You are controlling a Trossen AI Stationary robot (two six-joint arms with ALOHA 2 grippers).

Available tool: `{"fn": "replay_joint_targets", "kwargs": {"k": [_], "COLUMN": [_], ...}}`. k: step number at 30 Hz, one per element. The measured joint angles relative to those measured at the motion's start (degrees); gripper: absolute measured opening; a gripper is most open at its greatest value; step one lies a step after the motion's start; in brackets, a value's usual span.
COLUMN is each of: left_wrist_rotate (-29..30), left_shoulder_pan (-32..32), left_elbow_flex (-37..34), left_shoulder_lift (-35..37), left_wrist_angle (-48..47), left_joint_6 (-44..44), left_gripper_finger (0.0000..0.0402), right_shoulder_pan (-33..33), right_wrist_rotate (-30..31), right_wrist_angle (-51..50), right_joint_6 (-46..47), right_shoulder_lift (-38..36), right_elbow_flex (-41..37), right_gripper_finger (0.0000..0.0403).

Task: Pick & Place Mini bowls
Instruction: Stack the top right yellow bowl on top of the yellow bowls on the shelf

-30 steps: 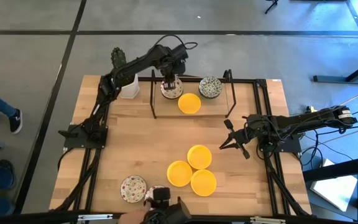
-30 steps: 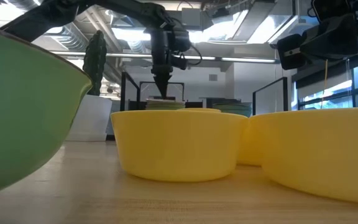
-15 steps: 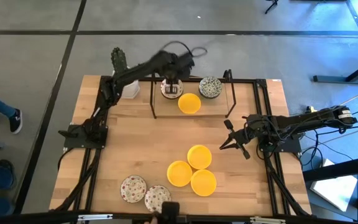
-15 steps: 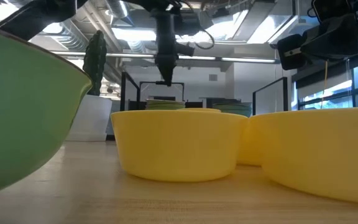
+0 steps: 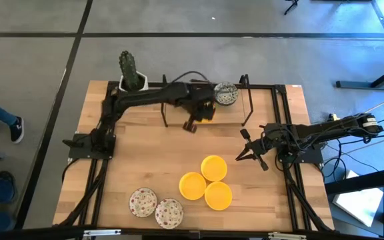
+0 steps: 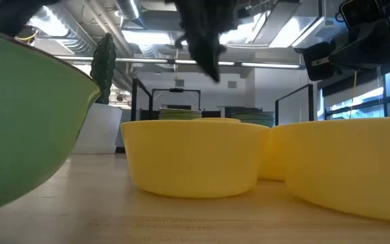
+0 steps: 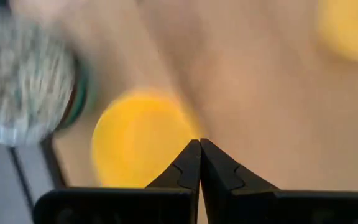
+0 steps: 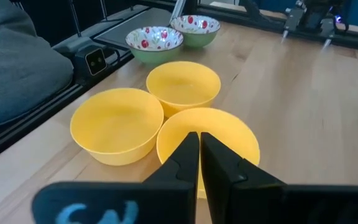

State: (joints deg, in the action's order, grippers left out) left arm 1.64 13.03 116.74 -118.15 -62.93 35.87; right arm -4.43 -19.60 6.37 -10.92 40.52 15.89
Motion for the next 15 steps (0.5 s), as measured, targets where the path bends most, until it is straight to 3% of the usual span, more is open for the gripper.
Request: {"fn": "replay_joint_targets", "kwargs": {"k": [4, 7, 15], "left_wrist_rotate": [-1.44, 1.58, 18.43], "left_shoulder_pan": [-3.93, -7.53, -20.21], "left_elbow_flex": [-9.17, -20.3, -68.24], "left_shoulder_lift": [10.25, 22.61, 58.22], "left_wrist_angle": [6.51, 14.16, 57.33], "left_joint_6": [-0.26, -3.95, -16.56], "left_gripper_finger": [0.0002, 0.0001, 0.0001], "right_shoulder_pan": [0.0, 0.0, 0.0], "right_wrist_rotate": [0.03, 0.05, 0.07], "right_wrist_angle": [0.99, 2.08, 4.65], "right_joint_6": [0.02, -0.04, -0.23], "right_shoulder_lift": [0.1, 0.12, 0.23], "right_elbow_flex": [-0.86, -1.46, -1.47], "right_gripper_finger": [0.0019, 0.0019, 0.0019]}}
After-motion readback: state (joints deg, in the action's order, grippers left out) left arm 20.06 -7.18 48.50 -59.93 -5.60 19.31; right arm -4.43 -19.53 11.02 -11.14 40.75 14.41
